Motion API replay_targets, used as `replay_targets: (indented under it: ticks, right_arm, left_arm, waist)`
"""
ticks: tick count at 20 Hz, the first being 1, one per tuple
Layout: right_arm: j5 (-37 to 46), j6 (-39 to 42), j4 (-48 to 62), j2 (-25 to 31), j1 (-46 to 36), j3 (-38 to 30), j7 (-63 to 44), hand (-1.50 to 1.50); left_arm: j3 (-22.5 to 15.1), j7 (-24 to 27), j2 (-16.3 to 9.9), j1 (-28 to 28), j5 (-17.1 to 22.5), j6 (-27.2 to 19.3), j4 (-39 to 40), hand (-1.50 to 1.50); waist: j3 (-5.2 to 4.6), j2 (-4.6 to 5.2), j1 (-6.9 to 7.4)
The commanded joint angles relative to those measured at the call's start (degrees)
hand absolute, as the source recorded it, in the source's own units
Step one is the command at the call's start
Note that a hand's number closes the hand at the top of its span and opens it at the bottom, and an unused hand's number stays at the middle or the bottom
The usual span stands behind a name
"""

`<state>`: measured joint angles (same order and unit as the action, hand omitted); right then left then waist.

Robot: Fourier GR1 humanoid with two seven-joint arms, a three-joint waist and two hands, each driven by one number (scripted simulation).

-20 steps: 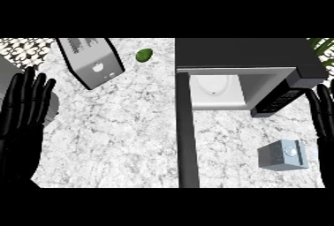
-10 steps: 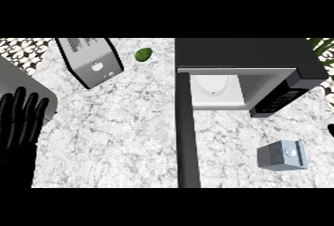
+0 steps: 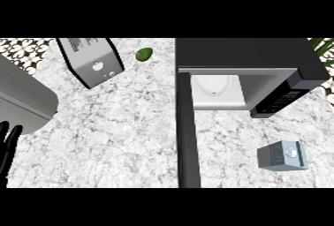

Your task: Pick up the milk, place it into the microwave and close the microwave

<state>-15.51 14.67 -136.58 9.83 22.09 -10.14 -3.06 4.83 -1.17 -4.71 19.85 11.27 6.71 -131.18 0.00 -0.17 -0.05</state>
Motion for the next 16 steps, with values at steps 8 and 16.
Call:
replay_targets:
  ticks: [8,16]
  right_arm:
    - [-0.52,8.15,6.71,-1.65,5.82,-6.65,7.54,-1.5]
    - [7.49,6.6,23.23,-4.07,-0.42,-7.03,14.64,-1.5]
  left_arm:
    - [9.14,0.44,-0.92,8.17,9.43,7.0,-5.63,-1.5]
    - [13.11,0.2,-1.13,9.26,13.99,10.76,-5.32,-1.5]
  waist:
    - [0.01,0.0,0.02]
    - [0.02,0.1,0.44]
